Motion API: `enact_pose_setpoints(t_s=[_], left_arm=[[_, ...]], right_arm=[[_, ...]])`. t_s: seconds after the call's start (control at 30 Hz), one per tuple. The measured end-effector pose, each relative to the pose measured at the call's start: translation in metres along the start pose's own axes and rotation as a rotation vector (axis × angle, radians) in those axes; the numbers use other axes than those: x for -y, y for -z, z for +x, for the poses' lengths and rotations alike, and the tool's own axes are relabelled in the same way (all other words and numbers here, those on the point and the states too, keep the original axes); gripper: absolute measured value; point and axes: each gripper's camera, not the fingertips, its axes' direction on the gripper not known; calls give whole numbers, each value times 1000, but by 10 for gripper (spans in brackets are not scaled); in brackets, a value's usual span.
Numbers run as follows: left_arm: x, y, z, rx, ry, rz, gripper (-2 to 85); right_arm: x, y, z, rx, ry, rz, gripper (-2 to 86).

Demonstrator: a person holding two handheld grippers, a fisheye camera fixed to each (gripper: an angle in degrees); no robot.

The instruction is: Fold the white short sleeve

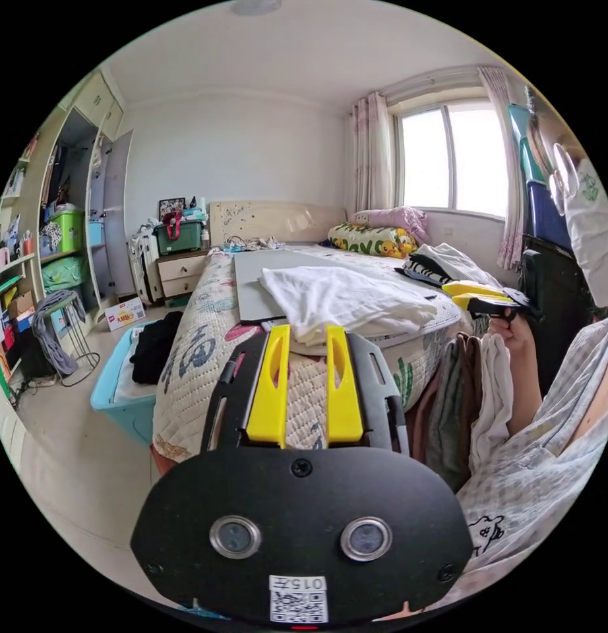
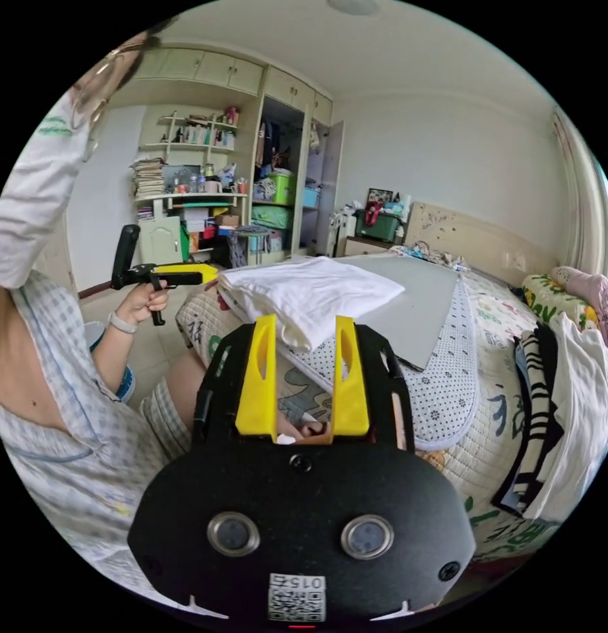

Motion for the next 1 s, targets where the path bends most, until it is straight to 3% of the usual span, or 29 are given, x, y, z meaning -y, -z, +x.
enact_pose_setpoints(t_s=[0.37, 0.67, 1.0], left_arm=[[-40, -48, -10, -114, 97, 28, 107], [-69, -79, 19, -15, -3, 22, 73], [-122, -92, 22, -163, -17, 75, 15]], right_arm=[[40, -40, 2, 27, -82, -187, 109], [65, -23, -7, 32, -85, -153, 53], [90, 26, -16, 71, -79, -90, 33]])
